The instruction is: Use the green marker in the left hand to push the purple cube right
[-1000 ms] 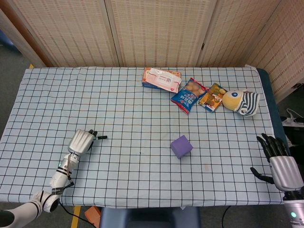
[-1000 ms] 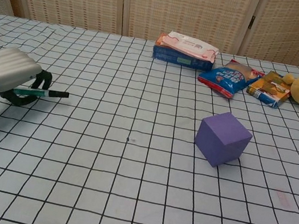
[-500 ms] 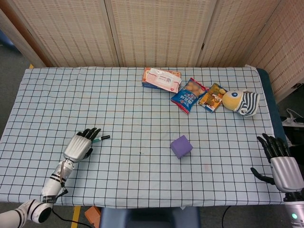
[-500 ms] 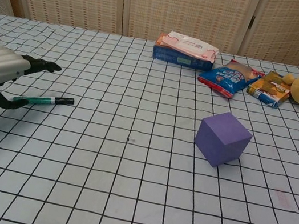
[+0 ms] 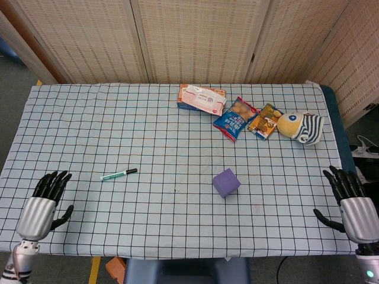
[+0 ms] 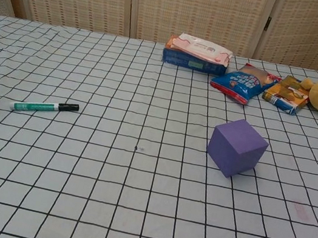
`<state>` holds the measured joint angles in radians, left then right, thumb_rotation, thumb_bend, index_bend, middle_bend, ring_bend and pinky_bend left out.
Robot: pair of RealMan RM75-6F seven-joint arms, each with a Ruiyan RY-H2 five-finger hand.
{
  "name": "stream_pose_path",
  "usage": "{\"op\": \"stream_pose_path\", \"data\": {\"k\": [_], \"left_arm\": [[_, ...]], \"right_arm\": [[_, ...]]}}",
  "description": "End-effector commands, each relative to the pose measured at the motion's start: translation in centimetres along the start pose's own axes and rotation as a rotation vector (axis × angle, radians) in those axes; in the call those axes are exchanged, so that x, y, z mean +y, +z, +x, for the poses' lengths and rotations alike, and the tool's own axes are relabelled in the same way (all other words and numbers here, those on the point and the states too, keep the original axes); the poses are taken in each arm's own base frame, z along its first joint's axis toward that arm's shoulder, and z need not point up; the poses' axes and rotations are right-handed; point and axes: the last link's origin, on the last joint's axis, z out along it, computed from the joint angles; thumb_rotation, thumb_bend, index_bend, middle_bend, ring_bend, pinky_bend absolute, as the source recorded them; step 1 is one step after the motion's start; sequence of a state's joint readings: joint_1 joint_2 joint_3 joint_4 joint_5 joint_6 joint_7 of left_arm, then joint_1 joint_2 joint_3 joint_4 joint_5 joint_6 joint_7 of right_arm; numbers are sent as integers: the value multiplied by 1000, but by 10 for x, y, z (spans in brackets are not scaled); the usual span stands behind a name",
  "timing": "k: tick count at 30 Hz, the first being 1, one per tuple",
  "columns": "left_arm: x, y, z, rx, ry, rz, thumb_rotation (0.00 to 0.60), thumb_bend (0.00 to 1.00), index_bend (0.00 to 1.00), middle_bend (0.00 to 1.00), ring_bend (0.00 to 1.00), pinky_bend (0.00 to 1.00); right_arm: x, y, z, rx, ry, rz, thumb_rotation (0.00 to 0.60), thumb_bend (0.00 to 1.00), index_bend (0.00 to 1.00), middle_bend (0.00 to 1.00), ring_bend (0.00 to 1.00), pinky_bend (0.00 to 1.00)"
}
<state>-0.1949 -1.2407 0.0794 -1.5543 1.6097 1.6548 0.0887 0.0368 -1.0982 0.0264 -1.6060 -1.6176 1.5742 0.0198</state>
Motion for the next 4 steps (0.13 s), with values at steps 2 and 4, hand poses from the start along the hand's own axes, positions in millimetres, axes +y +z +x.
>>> {"op": "stream_pose_path", "data": {"k": [2, 4], "left_arm": [[-5, -9, 6, -9, 12, -10, 600, 360, 37, 23, 0, 79], [-5, -8, 4, -21, 10, -5, 600, 360, 30, 17, 0, 79]], "right_arm": [[-3, -2, -2, 1, -8, 3, 539, 128, 0, 0, 0, 0], [-4, -3, -4, -8, -21, 7, 538, 127, 0, 0, 0, 0]]}}
